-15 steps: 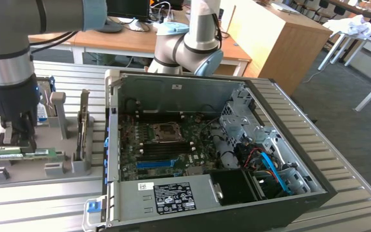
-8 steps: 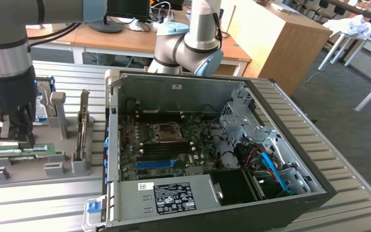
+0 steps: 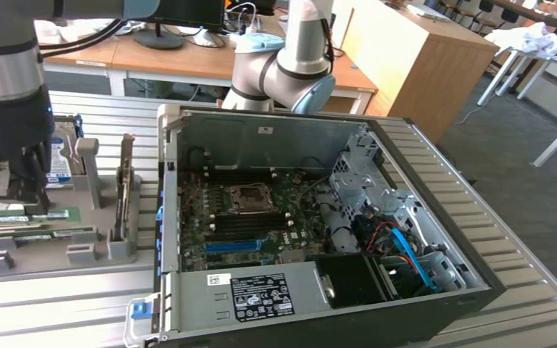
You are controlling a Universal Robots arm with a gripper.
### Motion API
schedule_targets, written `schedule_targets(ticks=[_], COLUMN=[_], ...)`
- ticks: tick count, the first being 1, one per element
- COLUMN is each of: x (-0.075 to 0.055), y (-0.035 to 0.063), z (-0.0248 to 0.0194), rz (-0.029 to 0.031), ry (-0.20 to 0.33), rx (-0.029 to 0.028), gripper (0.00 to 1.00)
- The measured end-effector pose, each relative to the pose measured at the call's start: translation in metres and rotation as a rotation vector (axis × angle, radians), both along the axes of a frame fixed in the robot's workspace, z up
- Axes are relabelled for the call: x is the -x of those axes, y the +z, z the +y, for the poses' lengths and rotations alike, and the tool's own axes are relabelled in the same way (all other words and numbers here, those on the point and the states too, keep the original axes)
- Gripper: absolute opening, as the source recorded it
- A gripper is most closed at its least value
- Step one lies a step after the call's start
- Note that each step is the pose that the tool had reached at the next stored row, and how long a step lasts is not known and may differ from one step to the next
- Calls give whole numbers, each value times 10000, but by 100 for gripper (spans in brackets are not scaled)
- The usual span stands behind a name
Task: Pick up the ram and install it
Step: 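Pick up the ram and move it above insertion slot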
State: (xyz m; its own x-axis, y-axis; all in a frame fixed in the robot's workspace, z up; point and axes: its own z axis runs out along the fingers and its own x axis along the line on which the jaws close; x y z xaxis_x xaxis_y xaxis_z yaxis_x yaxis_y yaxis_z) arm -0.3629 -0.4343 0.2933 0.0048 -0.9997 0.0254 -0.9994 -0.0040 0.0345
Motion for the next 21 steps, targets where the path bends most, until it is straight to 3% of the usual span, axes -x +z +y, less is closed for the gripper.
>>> schedule_targets(ticks=[21], x=[-4], y=[408], z=[0], rz=[1], ry=[1], rx=[1], gripper=[11])
